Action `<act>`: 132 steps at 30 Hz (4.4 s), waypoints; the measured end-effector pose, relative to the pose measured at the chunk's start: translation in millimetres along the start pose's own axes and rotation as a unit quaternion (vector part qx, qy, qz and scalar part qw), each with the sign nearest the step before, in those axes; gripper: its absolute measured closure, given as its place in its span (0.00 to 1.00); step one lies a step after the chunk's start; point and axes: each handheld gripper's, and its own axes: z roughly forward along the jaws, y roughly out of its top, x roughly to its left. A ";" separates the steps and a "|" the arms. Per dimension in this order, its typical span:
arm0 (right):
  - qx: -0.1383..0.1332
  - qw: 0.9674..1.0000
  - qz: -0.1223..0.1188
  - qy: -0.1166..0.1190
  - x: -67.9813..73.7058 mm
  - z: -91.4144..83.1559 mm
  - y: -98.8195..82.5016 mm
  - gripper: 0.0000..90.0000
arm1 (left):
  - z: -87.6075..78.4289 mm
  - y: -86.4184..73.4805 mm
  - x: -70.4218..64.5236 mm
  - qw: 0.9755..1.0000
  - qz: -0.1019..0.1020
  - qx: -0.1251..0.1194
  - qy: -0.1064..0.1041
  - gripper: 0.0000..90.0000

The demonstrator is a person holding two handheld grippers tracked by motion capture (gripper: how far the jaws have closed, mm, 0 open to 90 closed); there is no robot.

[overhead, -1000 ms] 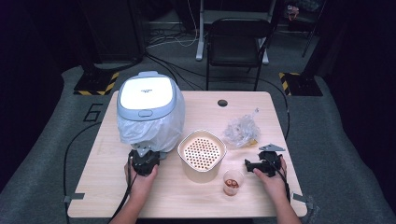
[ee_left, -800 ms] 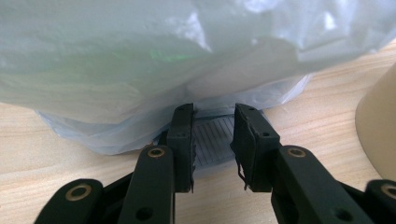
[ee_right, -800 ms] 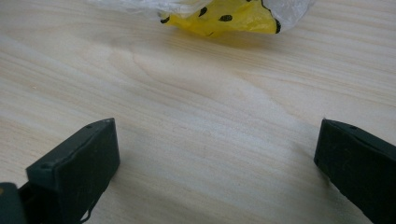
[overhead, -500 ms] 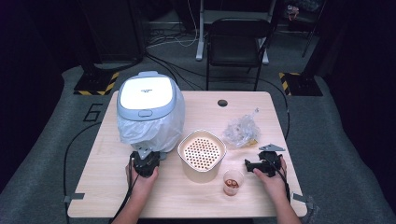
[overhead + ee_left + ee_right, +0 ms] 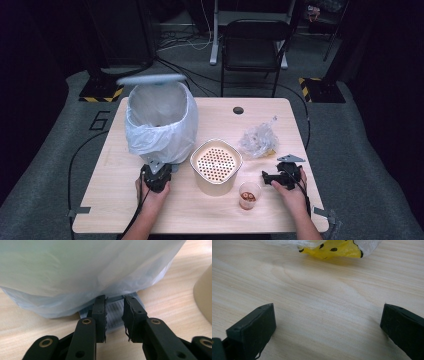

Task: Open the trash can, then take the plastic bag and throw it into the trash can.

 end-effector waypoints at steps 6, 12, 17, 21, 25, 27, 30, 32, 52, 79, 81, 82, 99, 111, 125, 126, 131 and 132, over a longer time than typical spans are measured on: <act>0.000 1.000 0.000 0.000 0.0 0.1 0.1 0.00 | 1.9 -0.6 2.4 1.000 0.004 -0.001 -0.008 0.83; 0.000 1.000 0.001 0.000 0.2 0.0 -0.1 0.00 | 2.0 -0.5 1.0 1.000 0.010 -0.002 -0.002 0.83; 0.000 1.000 0.000 0.000 0.0 0.0 0.0 0.00 | 2.3 -0.6 0.7 1.000 0.007 -0.005 -0.002 0.83; 0.000 1.000 0.000 0.000 0.0 0.0 0.0 0.00 | 3.0 -0.9 0.7 1.000 0.004 -0.010 -0.002 0.83; -0.001 1.000 -0.002 0.001 -0.4 0.0 0.0 0.00 | 3.0 -0.9 0.8 1.000 0.003 -0.010 -0.002 0.83; -0.001 1.000 -0.002 0.002 -0.2 -0.2 -0.2 0.01 | 1.8 -0.5 1.8 1.000 0.006 -0.001 -0.007 0.83; -0.004 1.000 -0.005 0.005 -0.3 -0.5 -0.3 0.02 | 3.0 -0.9 0.5 1.000 0.002 -0.010 -0.003 0.83; -0.005 1.000 -0.006 0.007 -0.2 -0.7 -0.5 0.03 | 3.2 -1.0 0.5 1.000 0.004 -0.011 -0.001 0.83; -0.008 1.000 0.005 0.009 -1.6 -24.4 21.5 0.23 | 2.7 -1.1 0.7 1.000 0.005 -0.008 -0.003 0.83; -0.022 0.999 -0.023 0.037 -20.9 -16.8 100.8 0.09 | 3.2 -1.2 0.3 1.000 0.002 -0.011 -0.003 0.83; -0.024 0.999 -0.028 0.037 -20.3 -13.3 103.9 0.08 | 2.4 -1.0 1.1 1.000 0.008 -0.006 -0.004 0.83; -0.024 0.999 -0.028 0.037 -20.3 -13.3 103.9 0.08 | 2.4 -1.0 1.1 1.000 0.008 -0.006 -0.004 0.83; -0.012 0.999 -0.013 0.034 -20.4 13.6 125.9 0.07 | 2.7 -1.1 0.7 1.000 0.005 -0.008 -0.003 0.83; 0.022 1.000 -0.003 0.018 -22.8 39.0 119.3 0.16 | 2.3 -1.0 1.4 1.000 0.010 -0.005 -0.003 0.83; 0.042 0.999 -0.007 0.016 -22.2 49.9 109.3 0.49 | 2.4 -1.0 1.2 1.000 0.006 -0.006 -0.005 0.83; 0.042 0.999 -0.011 0.015 -21.4 50.1 109.1 0.50 | 2.3 -1.1 1.3 1.000 0.007 -0.006 -0.005 0.83; 0.049 0.999 -0.017 0.013 -17.4 48.4 109.3 0.64 | 2.3 -1.1 1.0 1.000 0.006 -0.006 -0.004 0.83; 0.046 0.999 -0.022 0.012 -17.5 48.4 109.7 0.67 | 2.3 -1.1 1.0 1.000 0.007 -0.006 -0.004 0.83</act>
